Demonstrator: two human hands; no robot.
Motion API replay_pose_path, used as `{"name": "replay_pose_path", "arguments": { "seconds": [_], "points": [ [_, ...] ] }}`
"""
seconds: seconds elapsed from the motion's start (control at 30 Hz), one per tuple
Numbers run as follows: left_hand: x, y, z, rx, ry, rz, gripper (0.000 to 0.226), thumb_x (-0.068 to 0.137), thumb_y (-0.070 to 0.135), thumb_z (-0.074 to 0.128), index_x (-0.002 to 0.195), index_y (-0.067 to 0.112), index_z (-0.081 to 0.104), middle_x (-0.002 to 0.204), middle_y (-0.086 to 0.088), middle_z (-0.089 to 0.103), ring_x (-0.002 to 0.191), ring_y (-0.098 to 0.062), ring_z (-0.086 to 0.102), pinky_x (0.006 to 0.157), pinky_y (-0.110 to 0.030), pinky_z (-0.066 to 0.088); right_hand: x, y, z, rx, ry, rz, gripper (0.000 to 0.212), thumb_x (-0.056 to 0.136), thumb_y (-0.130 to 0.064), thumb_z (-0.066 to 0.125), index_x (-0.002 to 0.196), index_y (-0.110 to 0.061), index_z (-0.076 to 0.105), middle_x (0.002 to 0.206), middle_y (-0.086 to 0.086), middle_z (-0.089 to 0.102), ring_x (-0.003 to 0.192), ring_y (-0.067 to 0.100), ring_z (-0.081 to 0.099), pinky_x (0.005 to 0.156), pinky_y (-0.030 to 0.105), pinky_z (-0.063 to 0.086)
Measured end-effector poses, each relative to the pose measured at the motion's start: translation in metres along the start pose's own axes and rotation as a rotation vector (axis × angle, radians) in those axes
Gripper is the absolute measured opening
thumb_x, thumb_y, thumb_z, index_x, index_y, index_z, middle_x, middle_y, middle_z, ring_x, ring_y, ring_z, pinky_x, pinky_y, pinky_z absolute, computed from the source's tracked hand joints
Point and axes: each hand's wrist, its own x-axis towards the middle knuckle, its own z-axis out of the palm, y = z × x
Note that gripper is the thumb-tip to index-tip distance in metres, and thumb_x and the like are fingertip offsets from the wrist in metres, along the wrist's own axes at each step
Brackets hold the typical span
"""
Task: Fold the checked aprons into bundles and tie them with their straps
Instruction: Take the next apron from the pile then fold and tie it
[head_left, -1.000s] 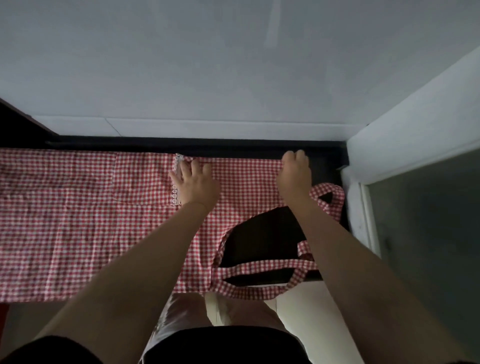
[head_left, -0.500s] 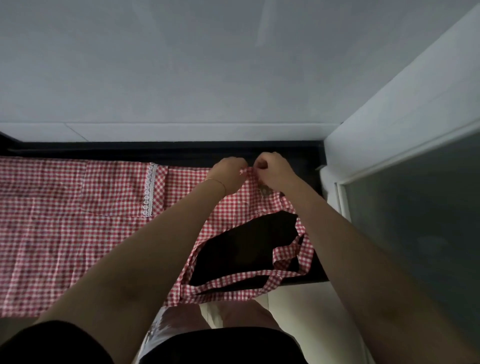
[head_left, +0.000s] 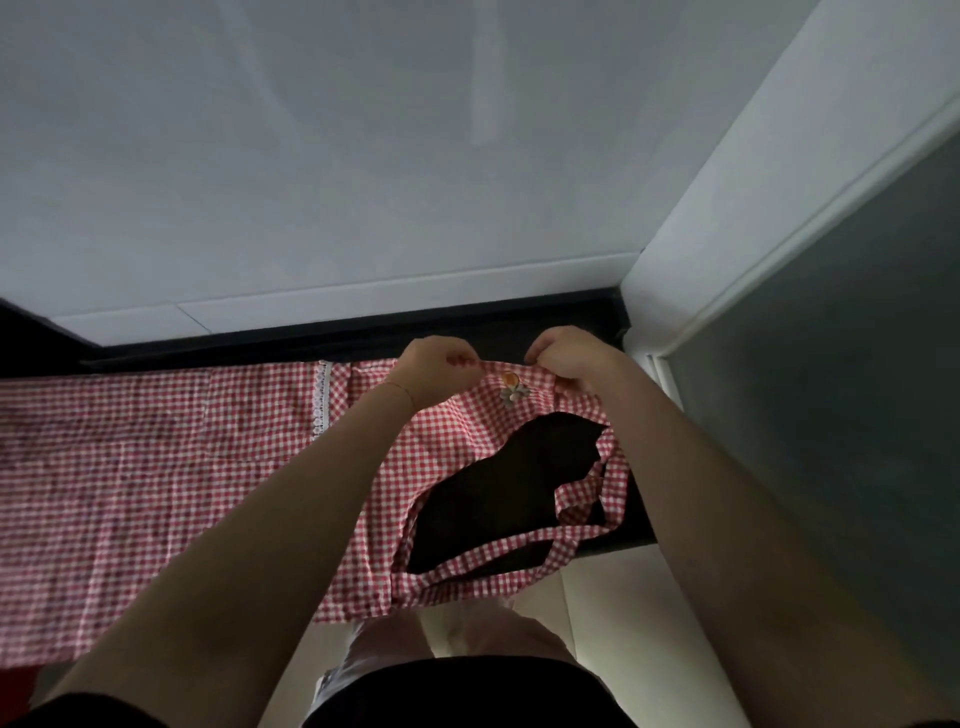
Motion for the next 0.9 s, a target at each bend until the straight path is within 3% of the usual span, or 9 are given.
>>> {"name": "replay_pose_path", "arguments": {
  "seconds": [0.1, 0.23, 0.33, 0.43, 0.57, 0.67, 0.73, 0.8, 0.9],
  "points": [
    [-0.014, 0.008, -0.013, -0.044, 0.013, 0.009, 0.011, 0.090, 0.022, 0.063, 0.082, 0.023, 0.070, 0.082, 0.006, 0.065, 0.077, -0.007, 0.059, 0.067, -0.018, 0.044, -0.022, -0.014, -0.002, -0.097, -0.039, -0.116, 0.030, 0.099, -0.017, 0.047, 0.113, -0.019, 0.074, 0.118, 0.002, 0.067, 0.101, 0.019, 0.064, 0.086, 0.034, 0.055],
    [-0.024, 0.014, -0.024, -0.125, 0.059, -0.012, 0.025, 0.088, 0.019, 0.059, 0.064, 0.017, 0.064, 0.066, 0.004, 0.057, 0.063, -0.008, 0.050, 0.062, -0.023, 0.040, -0.049, -0.028, 0.002, 0.120, -0.073, -0.263, 0.051, 0.092, -0.061, 0.054, 0.125, -0.025, 0.069, 0.131, -0.012, 0.058, 0.116, 0.008, 0.055, 0.096, 0.030, 0.042],
    [-0.026, 0.014, -0.029, -0.181, 0.131, -0.022, 0.030, 0.089, 0.016, 0.056, 0.061, 0.007, 0.058, 0.060, 0.001, 0.048, 0.058, -0.011, 0.042, 0.060, -0.025, 0.038, -0.048, -0.022, 0.006, 0.022, -0.078, -0.355, 0.043, 0.081, -0.045, 0.077, 0.116, -0.020, 0.071, 0.116, -0.013, 0.065, 0.105, 0.008, 0.060, 0.076, 0.020, 0.044],
    [-0.025, 0.015, -0.030, -0.219, 0.181, 0.002, 0.034, 0.092, 0.015, 0.054, 0.058, 0.015, 0.052, 0.059, 0.004, 0.046, 0.057, -0.009, 0.040, 0.059, -0.024, 0.037, -0.047, -0.016, 0.005, -0.020, 0.027, -0.353, 0.024, 0.087, -0.029, 0.072, 0.106, -0.015, 0.068, 0.097, -0.005, 0.063, 0.093, 0.014, 0.060, 0.065, 0.020, 0.041],
    [-0.020, 0.004, -0.018, -0.031, 0.318, 0.079, 0.020, 0.093, 0.018, 0.059, 0.109, 0.017, 0.071, 0.107, -0.002, 0.065, 0.101, -0.018, 0.056, 0.093, -0.029, 0.044, -0.038, -0.002, 0.007, 0.328, 0.160, -0.233, 0.025, 0.089, -0.035, 0.069, 0.103, -0.015, 0.064, 0.097, 0.001, 0.065, 0.089, 0.017, 0.063, 0.072, 0.029, 0.049],
    [-0.026, -0.021, 0.003, 0.155, 0.303, -0.205, 0.045, 0.093, 0.026, 0.056, 0.137, 0.021, 0.050, 0.141, -0.009, 0.041, 0.130, -0.030, 0.036, 0.102, -0.044, 0.038, -0.017, 0.021, 0.012, 0.351, 0.448, -0.087, 0.015, 0.093, -0.024, 0.064, 0.103, -0.014, 0.061, 0.100, 0.000, 0.061, 0.101, 0.022, 0.062, 0.081, 0.032, 0.050],
    [-0.035, -0.039, 0.016, 0.297, 0.123, -0.384, 0.057, 0.094, 0.031, 0.055, 0.147, 0.023, 0.036, 0.154, -0.014, 0.026, 0.140, -0.037, 0.026, 0.109, -0.055, 0.034, -0.009, 0.034, 0.018, 0.356, 0.560, -0.002, 0.020, 0.094, -0.019, 0.061, 0.114, -0.012, 0.061, 0.113, 0.004, 0.062, 0.108, 0.021, 0.059, 0.085, 0.029, 0.046],
    [-0.041, -0.057, 0.029, 0.359, -0.035, -0.446, 0.067, 0.095, 0.039, 0.055, 0.153, 0.027, 0.022, 0.162, -0.013, 0.007, 0.147, -0.042, 0.012, 0.113, -0.061, 0.025, -0.003, 0.040, 0.025, 0.416, 0.502, 0.047, 0.035, 0.093, -0.024, 0.065, 0.124, -0.009, 0.060, 0.124, 0.008, 0.063, 0.111, 0.022, 0.059, 0.088, 0.029, 0.046],
    [-0.041, -0.075, 0.041, 0.404, -0.050, -0.422, 0.075, 0.096, 0.046, 0.054, 0.156, 0.031, 0.011, 0.165, -0.008, -0.009, 0.149, -0.043, -0.003, 0.114, -0.065, 0.019, 0.004, 0.043, 0.036, 0.544, 0.196, 0.167, 0.072, 0.078, -0.037, 0.082, 0.136, -0.003, 0.053, 0.132, 0.014, 0.061, 0.117, 0.030, 0.060, 0.099, 0.039, 0.049]
  ]
}}
